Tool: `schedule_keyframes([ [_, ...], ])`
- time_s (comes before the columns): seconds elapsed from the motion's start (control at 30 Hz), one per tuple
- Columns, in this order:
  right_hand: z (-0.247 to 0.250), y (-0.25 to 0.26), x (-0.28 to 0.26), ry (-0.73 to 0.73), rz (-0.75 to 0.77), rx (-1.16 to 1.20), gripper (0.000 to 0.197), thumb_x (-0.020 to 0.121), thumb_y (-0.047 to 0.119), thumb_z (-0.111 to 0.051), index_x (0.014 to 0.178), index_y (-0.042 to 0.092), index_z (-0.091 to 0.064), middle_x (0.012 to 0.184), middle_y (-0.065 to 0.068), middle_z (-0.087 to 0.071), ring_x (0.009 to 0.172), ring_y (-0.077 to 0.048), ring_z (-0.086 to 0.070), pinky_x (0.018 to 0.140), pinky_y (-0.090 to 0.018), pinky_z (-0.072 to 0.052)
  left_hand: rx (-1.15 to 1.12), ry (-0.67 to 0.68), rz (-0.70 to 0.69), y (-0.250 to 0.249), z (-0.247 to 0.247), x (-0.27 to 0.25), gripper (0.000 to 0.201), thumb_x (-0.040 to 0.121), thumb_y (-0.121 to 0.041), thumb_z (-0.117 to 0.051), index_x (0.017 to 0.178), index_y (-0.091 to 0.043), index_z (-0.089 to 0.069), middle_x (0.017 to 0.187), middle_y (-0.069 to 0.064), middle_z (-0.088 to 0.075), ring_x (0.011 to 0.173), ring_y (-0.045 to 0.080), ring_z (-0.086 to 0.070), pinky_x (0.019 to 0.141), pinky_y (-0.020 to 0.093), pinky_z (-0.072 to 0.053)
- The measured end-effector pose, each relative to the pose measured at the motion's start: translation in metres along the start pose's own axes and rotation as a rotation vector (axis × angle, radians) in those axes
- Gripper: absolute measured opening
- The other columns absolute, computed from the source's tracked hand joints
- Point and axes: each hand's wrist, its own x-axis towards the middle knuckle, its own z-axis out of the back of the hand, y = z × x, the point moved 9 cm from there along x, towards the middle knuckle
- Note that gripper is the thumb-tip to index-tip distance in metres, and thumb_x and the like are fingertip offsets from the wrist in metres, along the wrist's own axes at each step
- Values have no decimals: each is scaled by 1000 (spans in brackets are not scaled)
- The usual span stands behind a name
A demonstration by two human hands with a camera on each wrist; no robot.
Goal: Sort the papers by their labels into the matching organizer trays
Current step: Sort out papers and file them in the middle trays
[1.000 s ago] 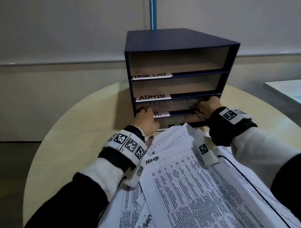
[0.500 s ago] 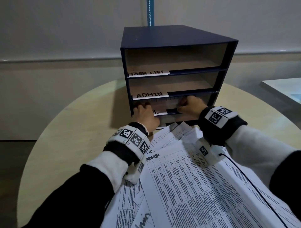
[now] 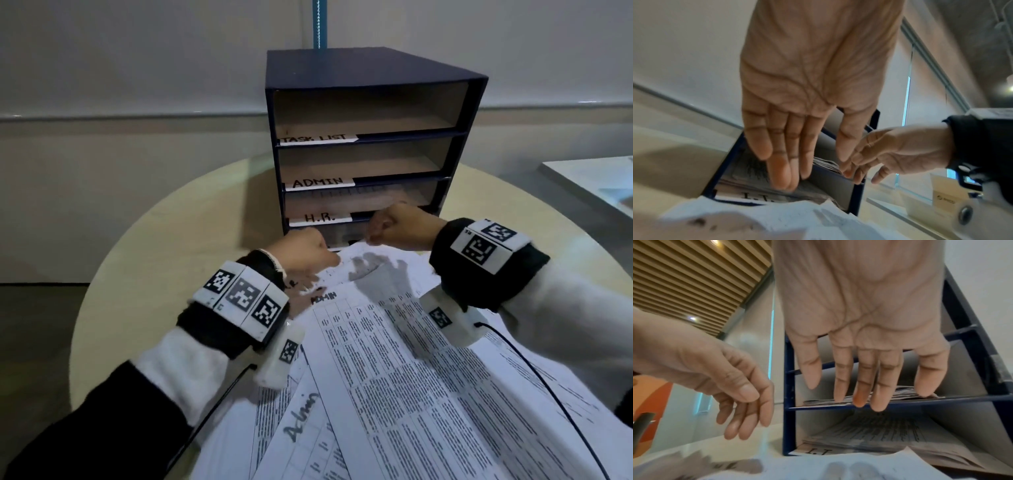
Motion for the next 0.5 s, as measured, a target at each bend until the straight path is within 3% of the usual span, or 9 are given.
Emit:
schedule_keyframes([
  [0.1,-19,2,-31,114,26,-36,25,90,24,-57,111,12,-62,101,0,-57,97,-16,-53,83,-24,-38,157,63,40,13,-14,-13,24,90,-37,-55,86,-13,-54,89,6,-57,78,20,-50,61,26,-36],
  [0.2,-38,-8,-56,195,-8,-137,25,90,31,-57,109,15,-63,109,-1,-59,96,-15,-51,86,-26,-39,224,53,94,25,-20,-24,31,90,-39,-53,98,-9,-56,100,7,-58,85,20,-51,65,27,-38],
  [0.27,-46,-15,-67,200,-34,-157,26,89,33,-58,107,15,-64,113,-2,-61,97,-15,-51,87,-26,-39,226,28,112,28,-20,-30,31,90,-35,-55,102,-8,-57,100,7,-56,86,21,-51,67,27,-39],
  [0.33,-50,-19,-72,178,-48,-146,25,89,31,-59,107,15,-64,114,-3,-62,98,-16,-52,87,-26,-39,215,-8,86,25,-19,-34,21,87,-27,-60,97,-9,-58,97,7,-53,84,21,-49,62,26,-37],
  [0.4,-51,-19,-76,145,-44,-135,26,87,28,-61,109,15,-63,116,-4,-61,97,-16,-52,84,-25,-39,191,-42,49,17,-18,-41,21,86,-17,-61,105,-9,-58,105,7,-52,88,19,-46,58,23,-34],
  [0.5,-48,-16,-81,92,-7,-122,52,83,22,-67,130,15,-47,132,-5,-49,106,-18,-48,89,-26,-38,152,-15,-39,4,-25,-47,35,88,-13,-59,123,-9,-53,128,7,-50,102,22,-52,77,23,-42],
])
